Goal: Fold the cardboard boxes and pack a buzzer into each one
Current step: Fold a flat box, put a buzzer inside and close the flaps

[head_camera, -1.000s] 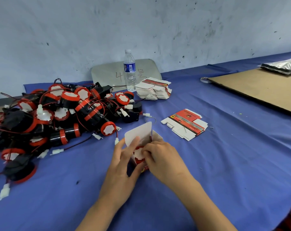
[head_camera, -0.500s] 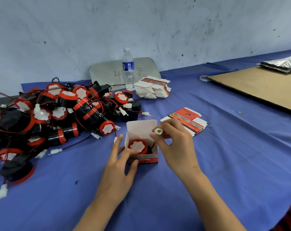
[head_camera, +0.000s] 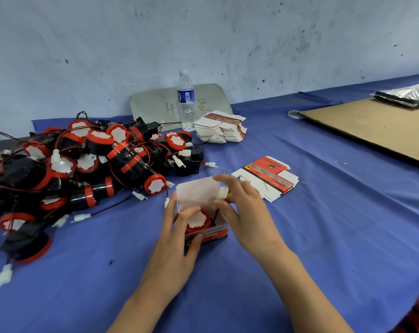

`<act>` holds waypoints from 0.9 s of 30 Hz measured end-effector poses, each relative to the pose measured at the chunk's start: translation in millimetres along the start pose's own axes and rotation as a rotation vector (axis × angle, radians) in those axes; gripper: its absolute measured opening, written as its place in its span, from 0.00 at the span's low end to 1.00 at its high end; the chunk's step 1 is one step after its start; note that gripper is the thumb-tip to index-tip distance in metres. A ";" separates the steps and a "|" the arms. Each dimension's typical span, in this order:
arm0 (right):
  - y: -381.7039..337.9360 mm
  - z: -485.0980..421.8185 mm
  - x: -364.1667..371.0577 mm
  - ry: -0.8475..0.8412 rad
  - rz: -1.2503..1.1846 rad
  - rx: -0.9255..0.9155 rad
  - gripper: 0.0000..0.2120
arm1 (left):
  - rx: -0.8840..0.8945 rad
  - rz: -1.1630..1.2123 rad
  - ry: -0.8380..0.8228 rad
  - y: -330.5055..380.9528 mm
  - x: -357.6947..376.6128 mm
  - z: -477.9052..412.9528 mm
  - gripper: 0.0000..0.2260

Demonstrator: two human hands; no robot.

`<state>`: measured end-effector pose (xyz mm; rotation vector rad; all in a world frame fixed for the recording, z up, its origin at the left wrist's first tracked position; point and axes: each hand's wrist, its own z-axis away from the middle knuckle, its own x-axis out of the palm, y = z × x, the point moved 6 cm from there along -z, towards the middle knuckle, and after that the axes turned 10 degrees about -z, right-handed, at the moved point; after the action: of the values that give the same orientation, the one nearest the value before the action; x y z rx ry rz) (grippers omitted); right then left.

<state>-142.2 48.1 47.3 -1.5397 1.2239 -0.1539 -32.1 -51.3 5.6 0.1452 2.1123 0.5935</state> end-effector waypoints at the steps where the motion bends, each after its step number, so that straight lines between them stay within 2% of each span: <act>1: 0.1 -0.7 0.7 0.010 0.026 0.002 0.16 | 0.012 -0.021 -0.015 0.3 1.6 0.5 0.32; 6: -0.7 0.3 1.6 0.065 0.154 -0.013 0.13 | 0.016 -0.077 -0.030 -1.0 3.1 3.0 0.18; 9: -10.6 5.0 -2.4 0.198 0.233 -0.176 0.04 | 0.033 -0.090 -0.005 1.0 2.9 3.2 0.19; 12: -6.2 6.4 0.0 0.215 0.271 -0.232 0.05 | 0.057 -0.104 0.004 4.5 4.5 3.8 0.19; 16: 16.1 -0.1 3.2 0.127 0.267 -0.039 0.06 | 0.067 -0.076 -0.040 10.6 4.5 3.0 0.18; 18: 28.7 -0.7 4.5 0.102 0.176 0.095 0.07 | 0.084 -0.057 -0.048 14.0 5.3 3.9 0.22; 20: 33.1 -0.3 2.0 0.155 0.049 0.131 0.11 | 0.080 -0.044 -0.057 16.2 6.6 4.6 0.25; 22: 33.2 -1.1 -2.0 0.188 -0.035 0.107 0.24 | 0.061 -0.030 -0.052 16.4 6.7 5.3 0.27; 25: 43.2 -3.3 -4.4 0.146 -0.203 0.207 0.39 | 0.036 0.016 -0.047 13.6 6.0 6.9 0.37; 27: 49.4 -3.6 -4.3 0.112 -0.189 0.278 0.38 | -0.001 0.051 -0.042 9.2 7.1 7.7 0.40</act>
<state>-176.3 56.1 12.0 -1.4144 1.0902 -0.5190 -31.2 -38.3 0.9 0.2094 2.0723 0.6169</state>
